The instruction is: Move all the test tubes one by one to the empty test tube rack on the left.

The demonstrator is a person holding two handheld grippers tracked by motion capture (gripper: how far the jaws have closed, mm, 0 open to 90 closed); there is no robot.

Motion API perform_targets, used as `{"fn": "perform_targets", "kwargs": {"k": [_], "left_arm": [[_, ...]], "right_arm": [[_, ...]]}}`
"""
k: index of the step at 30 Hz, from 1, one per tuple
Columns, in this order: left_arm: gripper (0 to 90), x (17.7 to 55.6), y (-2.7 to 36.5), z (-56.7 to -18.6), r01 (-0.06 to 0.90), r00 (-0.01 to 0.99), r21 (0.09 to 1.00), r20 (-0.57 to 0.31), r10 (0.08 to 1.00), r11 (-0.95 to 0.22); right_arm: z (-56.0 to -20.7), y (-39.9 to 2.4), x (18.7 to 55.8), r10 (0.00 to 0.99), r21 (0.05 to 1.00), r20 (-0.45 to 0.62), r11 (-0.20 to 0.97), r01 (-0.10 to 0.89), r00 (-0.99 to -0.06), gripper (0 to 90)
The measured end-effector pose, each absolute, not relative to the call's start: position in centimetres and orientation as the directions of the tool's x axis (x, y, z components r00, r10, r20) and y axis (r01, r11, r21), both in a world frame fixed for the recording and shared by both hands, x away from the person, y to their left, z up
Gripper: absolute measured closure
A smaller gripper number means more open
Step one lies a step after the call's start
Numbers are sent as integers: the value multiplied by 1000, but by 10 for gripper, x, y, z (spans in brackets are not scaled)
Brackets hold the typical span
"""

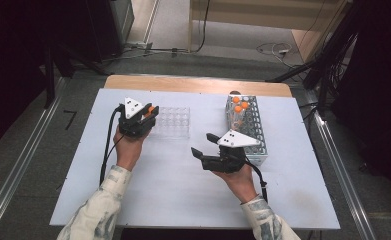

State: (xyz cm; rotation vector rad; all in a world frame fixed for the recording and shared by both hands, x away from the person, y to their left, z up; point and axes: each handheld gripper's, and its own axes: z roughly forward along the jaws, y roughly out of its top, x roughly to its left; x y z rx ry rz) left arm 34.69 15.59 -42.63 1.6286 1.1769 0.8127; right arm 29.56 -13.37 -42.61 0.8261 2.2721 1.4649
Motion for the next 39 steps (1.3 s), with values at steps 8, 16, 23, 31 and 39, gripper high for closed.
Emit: {"fn": "perform_targets", "kwargs": {"k": [8,16,23,31,39], "left_arm": [[485,344,157,-423,320,322,944,-31,946,-78],[271,328,146,-421,310,340,948,-44,940,-68],[205,302,144,-433,326,356,945,-94,930,-29],[193,288,144,-442,344,368,939,-111,923,-24],[194,279,142,-440,338,382,941,-115,917,-22]], "right_arm": [[-426,-135,297,622,903,49,307,301,-781,275],[-423,-143,299,644,908,48,290,302,-763,276],[-419,-161,305,681,914,45,267,305,-731,280],[-414,-195,318,749,920,24,243,308,-662,291],[-410,-214,342,805,916,-27,257,308,-593,322]]}}
